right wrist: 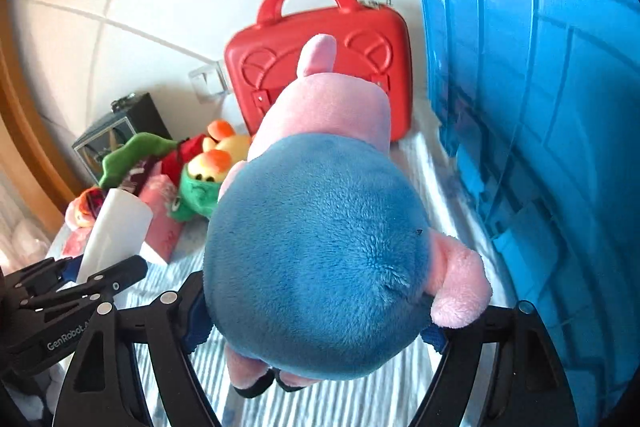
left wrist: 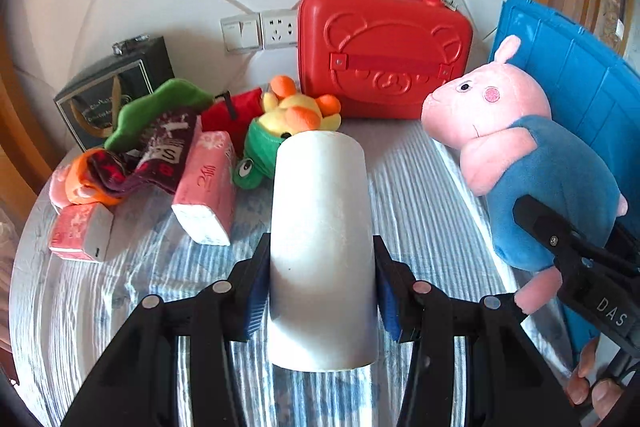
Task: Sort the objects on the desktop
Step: 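Lift the white roll and pig plush and carry them over the blue crate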
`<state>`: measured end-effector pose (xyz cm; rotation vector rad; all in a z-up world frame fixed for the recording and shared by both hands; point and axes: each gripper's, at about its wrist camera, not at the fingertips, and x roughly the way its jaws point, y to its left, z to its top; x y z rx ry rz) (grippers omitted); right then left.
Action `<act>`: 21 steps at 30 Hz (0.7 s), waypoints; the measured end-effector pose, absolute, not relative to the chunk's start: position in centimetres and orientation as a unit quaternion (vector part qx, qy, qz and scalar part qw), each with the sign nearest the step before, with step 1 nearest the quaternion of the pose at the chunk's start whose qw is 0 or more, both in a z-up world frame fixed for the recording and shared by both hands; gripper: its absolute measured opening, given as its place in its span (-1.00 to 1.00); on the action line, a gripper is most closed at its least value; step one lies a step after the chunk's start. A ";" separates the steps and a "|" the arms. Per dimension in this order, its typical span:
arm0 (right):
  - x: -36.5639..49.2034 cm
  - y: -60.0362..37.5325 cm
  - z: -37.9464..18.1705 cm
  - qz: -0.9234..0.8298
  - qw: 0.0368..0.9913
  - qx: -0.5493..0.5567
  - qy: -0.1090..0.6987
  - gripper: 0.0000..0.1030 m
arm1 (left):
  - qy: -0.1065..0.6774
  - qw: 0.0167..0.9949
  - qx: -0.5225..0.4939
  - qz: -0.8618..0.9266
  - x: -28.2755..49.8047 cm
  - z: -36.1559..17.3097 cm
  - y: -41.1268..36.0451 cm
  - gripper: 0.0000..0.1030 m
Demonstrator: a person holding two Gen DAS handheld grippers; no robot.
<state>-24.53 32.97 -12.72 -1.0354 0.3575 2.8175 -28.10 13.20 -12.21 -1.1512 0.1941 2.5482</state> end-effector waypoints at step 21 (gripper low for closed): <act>-0.3 26.5 4.9 0.982 0.166 -0.092 0.012 0.58 | 0.045 0.240 -0.219 0.944 -8.6 2.0 10.6 -0.12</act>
